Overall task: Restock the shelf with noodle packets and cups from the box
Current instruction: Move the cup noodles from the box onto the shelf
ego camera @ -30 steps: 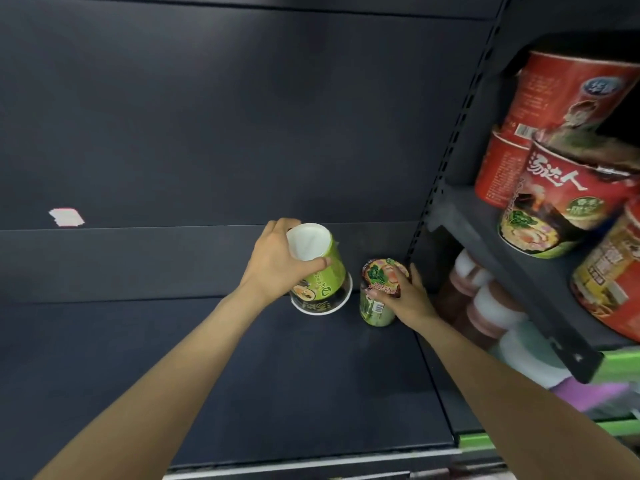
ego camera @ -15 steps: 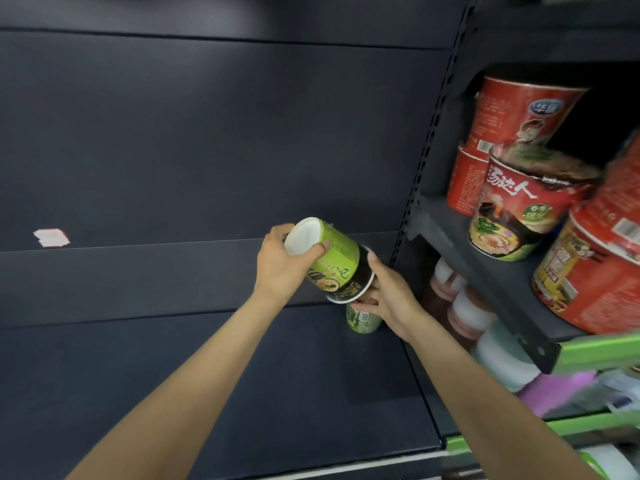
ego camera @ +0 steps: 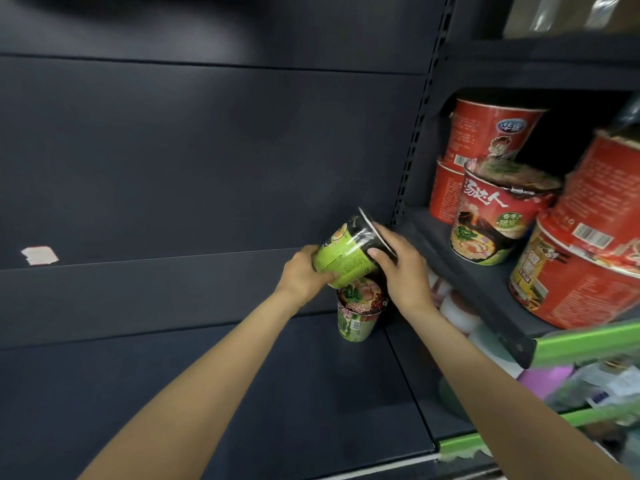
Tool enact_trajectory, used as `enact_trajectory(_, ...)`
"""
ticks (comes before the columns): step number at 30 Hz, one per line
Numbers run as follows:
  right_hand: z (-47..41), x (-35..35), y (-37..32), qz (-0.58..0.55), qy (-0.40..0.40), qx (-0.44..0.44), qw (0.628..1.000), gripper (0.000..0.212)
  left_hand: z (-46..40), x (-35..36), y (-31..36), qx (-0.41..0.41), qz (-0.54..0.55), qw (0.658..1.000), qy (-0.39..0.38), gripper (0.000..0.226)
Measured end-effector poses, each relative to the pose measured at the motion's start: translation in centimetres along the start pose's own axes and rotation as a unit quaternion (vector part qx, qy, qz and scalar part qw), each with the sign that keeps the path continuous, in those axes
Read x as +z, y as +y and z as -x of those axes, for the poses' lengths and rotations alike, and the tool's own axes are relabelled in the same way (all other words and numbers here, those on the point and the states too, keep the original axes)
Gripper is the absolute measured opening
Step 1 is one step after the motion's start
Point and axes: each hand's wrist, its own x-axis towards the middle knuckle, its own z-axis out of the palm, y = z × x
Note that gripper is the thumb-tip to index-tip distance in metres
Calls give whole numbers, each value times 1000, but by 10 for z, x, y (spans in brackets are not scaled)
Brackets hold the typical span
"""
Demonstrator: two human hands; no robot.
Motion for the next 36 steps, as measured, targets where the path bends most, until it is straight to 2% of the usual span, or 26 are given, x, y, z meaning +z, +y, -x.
enact_trajectory(3, -2, 2, -2, 89, -11, -35, 995, 44, -7, 11, 0, -16, 34, 999, -34, 57)
enact_trajectory(7, -3, 3, 2, 140, -41, -42, 988, 43, -11, 22, 4, -29, 79, 992, -91, 57)
enact_trajectory(11, -1, 5, 12, 182, -69, -45, 980, 43, -12, 26, 8, -42, 138, 984, -102, 40)
enact_trajectory(15, 4, 8, 21, 193, -66, -41, 978, 46, -15, 29, 13, -38, 172, 981, -87, 34)
enact_trajectory(25, 2, 9, 27, 267, -93, -122, 951, 53, -6, 34, 8, -64, 247, 963, -91, 51)
enact_trajectory(30, 2, 6, 20, 263, -92, -68, 958, 44, -4, 41, 10, -48, 187, 978, -73, 50)
enact_trajectory(36, 2, 8, 7, 242, -121, -23, 962, 34, -1, 29, 15, 10, 5, 1000, 6, 41)
